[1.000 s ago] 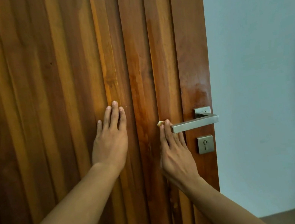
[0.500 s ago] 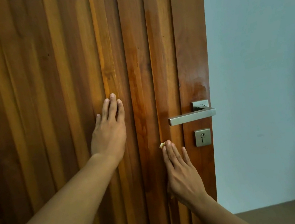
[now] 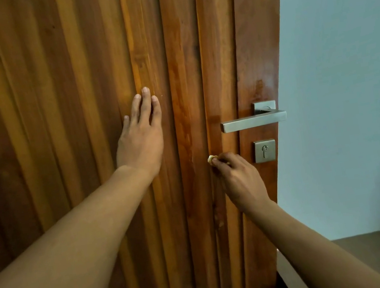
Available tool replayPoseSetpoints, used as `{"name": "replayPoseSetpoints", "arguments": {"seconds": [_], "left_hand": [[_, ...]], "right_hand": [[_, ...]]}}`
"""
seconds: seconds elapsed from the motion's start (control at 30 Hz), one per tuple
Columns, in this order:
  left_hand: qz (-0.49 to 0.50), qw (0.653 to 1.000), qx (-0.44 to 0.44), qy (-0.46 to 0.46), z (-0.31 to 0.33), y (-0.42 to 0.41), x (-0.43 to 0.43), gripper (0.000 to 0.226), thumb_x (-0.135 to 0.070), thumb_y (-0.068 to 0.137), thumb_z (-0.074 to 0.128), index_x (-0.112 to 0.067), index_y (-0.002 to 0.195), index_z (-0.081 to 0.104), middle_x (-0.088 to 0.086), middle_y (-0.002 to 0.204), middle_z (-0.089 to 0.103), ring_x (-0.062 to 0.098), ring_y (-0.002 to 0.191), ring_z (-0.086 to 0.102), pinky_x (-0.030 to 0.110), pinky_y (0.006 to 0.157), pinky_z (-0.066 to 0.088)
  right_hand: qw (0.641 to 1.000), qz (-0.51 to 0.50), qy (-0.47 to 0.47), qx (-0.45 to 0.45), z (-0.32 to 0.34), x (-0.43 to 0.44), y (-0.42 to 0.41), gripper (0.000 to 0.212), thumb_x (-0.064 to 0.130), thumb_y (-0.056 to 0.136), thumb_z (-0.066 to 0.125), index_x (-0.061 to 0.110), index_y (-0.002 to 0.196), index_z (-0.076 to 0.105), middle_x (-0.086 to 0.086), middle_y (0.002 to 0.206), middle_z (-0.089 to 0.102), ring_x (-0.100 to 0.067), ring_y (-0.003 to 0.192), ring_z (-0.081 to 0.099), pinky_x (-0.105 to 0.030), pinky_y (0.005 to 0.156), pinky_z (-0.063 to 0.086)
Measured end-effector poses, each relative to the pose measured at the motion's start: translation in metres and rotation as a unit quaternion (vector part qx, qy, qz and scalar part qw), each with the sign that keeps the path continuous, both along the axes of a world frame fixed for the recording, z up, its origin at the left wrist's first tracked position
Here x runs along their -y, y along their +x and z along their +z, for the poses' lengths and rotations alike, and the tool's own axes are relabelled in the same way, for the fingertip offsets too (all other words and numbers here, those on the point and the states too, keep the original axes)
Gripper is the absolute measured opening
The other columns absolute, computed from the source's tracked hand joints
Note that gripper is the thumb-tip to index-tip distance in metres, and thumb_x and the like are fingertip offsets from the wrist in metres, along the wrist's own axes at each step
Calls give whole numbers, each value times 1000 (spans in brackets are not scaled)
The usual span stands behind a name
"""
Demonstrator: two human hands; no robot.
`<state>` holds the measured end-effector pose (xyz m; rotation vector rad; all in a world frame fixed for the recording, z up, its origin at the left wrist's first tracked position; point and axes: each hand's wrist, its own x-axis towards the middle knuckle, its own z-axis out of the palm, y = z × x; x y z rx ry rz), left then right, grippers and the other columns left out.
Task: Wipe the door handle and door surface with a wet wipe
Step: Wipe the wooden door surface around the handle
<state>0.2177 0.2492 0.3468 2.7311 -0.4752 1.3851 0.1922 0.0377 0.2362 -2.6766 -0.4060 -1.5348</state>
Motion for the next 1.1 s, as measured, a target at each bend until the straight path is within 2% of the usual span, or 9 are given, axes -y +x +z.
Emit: {"name": "replayPoseSetpoints", "arguments": {"seconds": [0.27, 0.53, 0.8, 0.93, 1.1], "left_hand": [[-8, 1000, -7, -10, -2, -3, -1, 84, -2, 95, 57, -13, 156, 0, 9, 165, -15, 28, 152, -8, 49, 120, 25], [-3, 1000, -12, -12, -2, -5, 3, 86, -1, 95, 56, -11, 155, -3, 10, 164, -18, 29, 151, -10, 49, 121, 23], [-9, 1000, -15, -14, -6, -4, 2, 86, 1, 95, 56, -11, 155, -3, 9, 164, -18, 28, 151, -11, 48, 121, 22], [-9, 1000, -14, -8, -5, -2, 0, 84, -1, 97, 53, -12, 155, -6, 10, 163, -20, 28, 151, -12, 47, 122, 21], [-9, 1000, -18, -8, -4, -4, 0, 86, -1, 97, 53, -13, 154, -11, 9, 162, -25, 27, 150, -16, 46, 122, 19]], "right_hand": [[1000, 2, -4, -16, -26, -1, -2, 41, 13, 81, 76, 6, 120, 66, -10, 113, 63, -24, 94, 63, -30, 73, 57], [997, 14, -54, -53, -73, 2, -8, 48, 16, 75, 81, 5, 119, 65, -10, 110, 62, -22, 90, 62, -25, 63, 55], [985, 46, -131, -102, -109, 15, -10, 43, 19, 78, 79, 10, 118, 67, -6, 112, 62, -18, 93, 63, -22, 56, 54], [994, 39, -81, -66, -80, 14, -8, 44, 17, 77, 80, 10, 118, 66, -6, 109, 63, -19, 91, 64, -21, 56, 55], [999, 33, 6, -4, -33, 8, 0, 36, 16, 83, 74, 8, 118, 67, -7, 109, 64, -20, 90, 63, -26, 70, 57]]}}
